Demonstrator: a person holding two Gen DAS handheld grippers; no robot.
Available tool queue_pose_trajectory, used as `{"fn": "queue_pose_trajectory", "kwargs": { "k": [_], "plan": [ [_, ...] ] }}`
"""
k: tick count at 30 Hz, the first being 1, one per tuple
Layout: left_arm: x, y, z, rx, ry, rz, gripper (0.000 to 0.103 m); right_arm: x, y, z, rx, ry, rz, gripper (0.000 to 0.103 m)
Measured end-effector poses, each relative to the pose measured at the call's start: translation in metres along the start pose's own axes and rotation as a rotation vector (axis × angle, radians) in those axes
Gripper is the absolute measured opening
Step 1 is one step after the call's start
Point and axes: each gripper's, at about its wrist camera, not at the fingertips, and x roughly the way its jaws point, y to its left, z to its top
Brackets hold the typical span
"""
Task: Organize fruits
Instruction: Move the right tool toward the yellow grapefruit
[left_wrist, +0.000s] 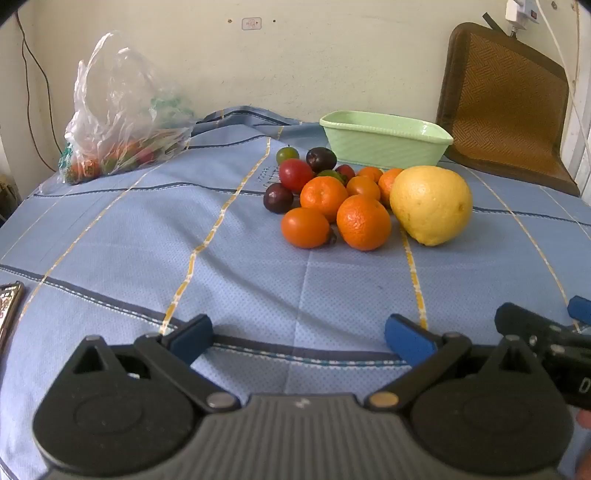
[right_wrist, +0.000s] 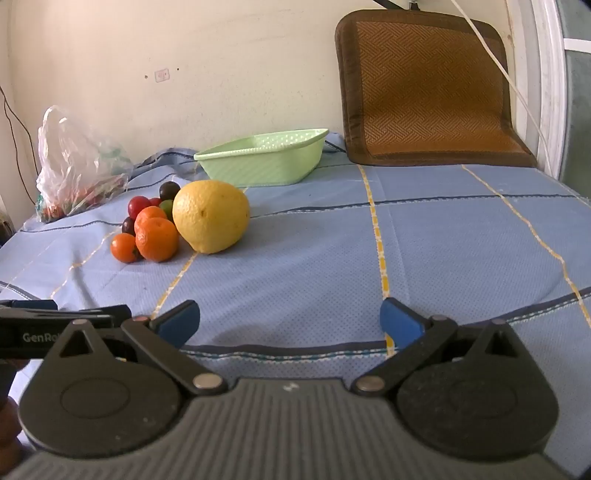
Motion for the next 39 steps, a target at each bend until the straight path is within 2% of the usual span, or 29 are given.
{"fn": "queue_pose_trajectory", "kwargs": {
  "k": [11, 17, 20, 26, 33, 37, 39],
  "plan": [
    [-0.001, 0.001, 0.001, 0.015, -0.006, -0.016, 0.103, -0.003, -0.009, 0.001, 0.043, -0.012, 0.022, 0.103],
    [-0.003, 0.002, -0.004, 0.035, -0.027, -0.037, 0.103, -0.004, -0.021, 0.004, 0.161, -0.037, 0.062, 0.103],
    [-0.004, 0.004, -0.003, 0.049, -0.023, -0.051, 0.103, -0.003, -0.015, 0.006, 0.132, -0.032, 0.049, 0.103],
    [-0.007, 0.011, -0.004, 0.074, -0.029, -0.095, 0.103, 0.001, -0.010, 0.010, 0.065, -0.053, 0.088, 0.103],
    [-0.020, 0.023, 0.000, 0.109, -0.165, -0.058, 0.103, 0.005, 0.001, 0.022, -0.096, -0.131, 0.113, 0.103],
    [-0.015, 0.030, 0.006, 0.059, -0.167, -0.129, 0.101, 0.018, 0.003, 0.031, -0.142, -0.100, 0.158, 0.084],
    [-0.014, 0.033, 0.008, 0.038, -0.169, -0.171, 0.091, 0.027, 0.006, 0.037, -0.171, -0.078, 0.180, 0.078]
  ]
}}
